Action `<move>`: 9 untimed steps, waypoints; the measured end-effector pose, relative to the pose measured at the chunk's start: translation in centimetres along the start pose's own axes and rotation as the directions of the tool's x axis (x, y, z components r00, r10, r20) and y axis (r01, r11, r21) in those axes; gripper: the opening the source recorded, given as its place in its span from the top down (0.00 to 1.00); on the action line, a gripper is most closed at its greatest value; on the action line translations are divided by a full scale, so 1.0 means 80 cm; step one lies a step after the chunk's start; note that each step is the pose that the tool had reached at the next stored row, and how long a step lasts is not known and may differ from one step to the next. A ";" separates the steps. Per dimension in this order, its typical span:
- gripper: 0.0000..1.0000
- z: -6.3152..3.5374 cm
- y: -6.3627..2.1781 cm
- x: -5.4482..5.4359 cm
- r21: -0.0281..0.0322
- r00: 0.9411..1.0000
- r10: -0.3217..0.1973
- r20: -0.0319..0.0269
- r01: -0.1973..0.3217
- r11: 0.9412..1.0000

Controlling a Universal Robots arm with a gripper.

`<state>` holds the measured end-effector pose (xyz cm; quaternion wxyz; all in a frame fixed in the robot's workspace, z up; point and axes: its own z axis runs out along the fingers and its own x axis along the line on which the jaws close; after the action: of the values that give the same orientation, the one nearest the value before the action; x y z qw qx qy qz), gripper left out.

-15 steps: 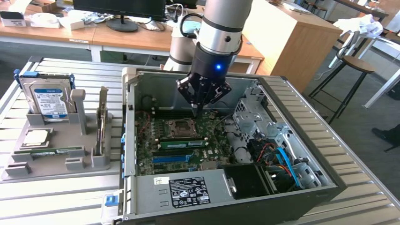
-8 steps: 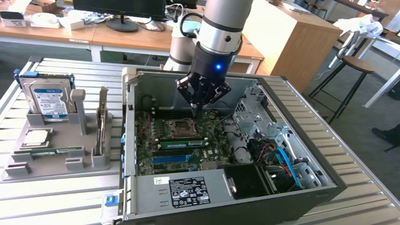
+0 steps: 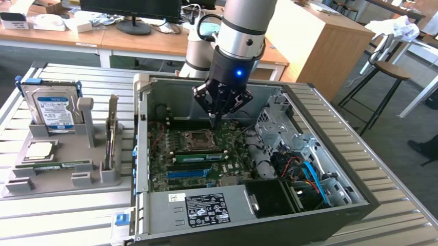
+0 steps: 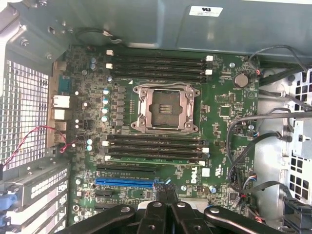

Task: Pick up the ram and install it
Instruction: 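Press down the ram until it locks into place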

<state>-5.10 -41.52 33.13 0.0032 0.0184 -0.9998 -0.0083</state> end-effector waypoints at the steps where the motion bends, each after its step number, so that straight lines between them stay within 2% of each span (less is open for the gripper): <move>1: 0.90 0.000 0.000 0.000 0.000 1.000 -0.001 0.000 0.001 1.000; 9: 0.90 -0.003 0.000 0.000 0.000 1.000 -0.013 0.000 0.013 1.000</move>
<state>-5.10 -41.52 33.37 0.0033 0.0250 -0.9996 -0.0082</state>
